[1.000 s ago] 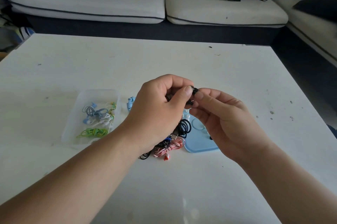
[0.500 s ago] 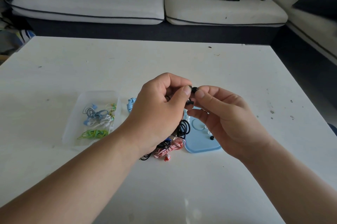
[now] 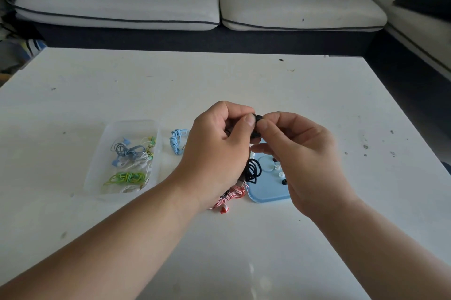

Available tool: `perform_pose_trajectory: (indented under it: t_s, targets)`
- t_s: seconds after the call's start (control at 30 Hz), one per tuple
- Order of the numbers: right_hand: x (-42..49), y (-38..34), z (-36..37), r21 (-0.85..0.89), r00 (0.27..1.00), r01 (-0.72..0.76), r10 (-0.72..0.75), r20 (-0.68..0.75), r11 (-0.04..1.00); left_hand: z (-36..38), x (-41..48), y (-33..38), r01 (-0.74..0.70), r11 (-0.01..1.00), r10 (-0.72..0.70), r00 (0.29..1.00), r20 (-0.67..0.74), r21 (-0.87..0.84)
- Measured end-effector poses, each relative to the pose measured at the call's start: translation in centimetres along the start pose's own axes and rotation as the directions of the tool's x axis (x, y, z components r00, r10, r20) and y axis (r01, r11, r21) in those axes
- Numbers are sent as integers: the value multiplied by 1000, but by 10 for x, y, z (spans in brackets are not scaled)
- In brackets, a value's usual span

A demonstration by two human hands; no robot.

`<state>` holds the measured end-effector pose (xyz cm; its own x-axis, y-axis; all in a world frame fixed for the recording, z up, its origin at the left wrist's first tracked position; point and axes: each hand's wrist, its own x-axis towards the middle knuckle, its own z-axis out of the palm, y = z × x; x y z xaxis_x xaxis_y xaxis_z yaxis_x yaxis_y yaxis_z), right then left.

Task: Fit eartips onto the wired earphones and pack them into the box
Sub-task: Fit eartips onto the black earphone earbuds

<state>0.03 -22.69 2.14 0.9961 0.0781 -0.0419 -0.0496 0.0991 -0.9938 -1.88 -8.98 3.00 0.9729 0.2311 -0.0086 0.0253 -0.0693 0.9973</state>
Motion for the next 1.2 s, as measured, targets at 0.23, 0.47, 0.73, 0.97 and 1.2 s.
perform_pose_trajectory:
  t_s: [0.23,0.47,0.73,0.97,1.2]
  targets:
    - [-3,-5,-1,-89,996,67,-72,-50,994,1,0,2,61,995,-62,998,-7,-81]
    - [3,-11,-10,77,994,-105,104,20,991,3,0,1,100,989,-98,995,17,-106]
    - [4,-4,-12,32,997,-69,67,46,997,5,-1,0,87,991,-85,996,29,-102]
    - [2,-6,-9,68,996,-88,88,-4,994,4,0,-3,88,991,-86,996,30,-99]
    - [0,-6,-9,-46,1000,-3,3,-10,999,5,1,-4,108,981,-105,994,26,-160]
